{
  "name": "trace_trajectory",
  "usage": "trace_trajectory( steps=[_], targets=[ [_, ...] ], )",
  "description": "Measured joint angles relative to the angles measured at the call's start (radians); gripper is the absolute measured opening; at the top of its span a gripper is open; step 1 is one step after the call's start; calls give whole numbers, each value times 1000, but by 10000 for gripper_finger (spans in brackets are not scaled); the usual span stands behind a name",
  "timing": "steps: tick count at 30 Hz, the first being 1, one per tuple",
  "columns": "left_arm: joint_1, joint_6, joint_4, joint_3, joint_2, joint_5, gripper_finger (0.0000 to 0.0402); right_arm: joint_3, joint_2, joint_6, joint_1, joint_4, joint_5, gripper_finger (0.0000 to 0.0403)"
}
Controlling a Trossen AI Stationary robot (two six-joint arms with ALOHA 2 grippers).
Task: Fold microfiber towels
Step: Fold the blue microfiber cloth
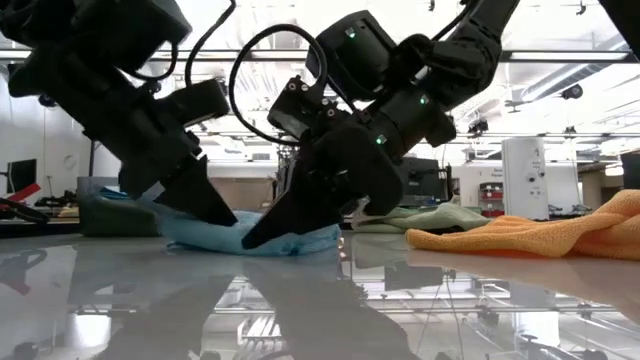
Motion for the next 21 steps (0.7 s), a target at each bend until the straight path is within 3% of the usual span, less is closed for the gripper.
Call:
trace_trajectory(
  steps=[6,10,15,21],
  targets=[
    [3,90,-3,3,-79,-9,19,-2,-111,-2,0,-111,2,8],
    [8,108,-1,-5,-96,-110,19,-3,-169,-2,0,-183,67,8],
    [48,101,14,-8,-46,-147,19,-6,-199,-13,-5,-246,198,8],
    [94,100,45,3,53,-149,19,-37,-169,0,-11,-241,219,8]
  ],
)
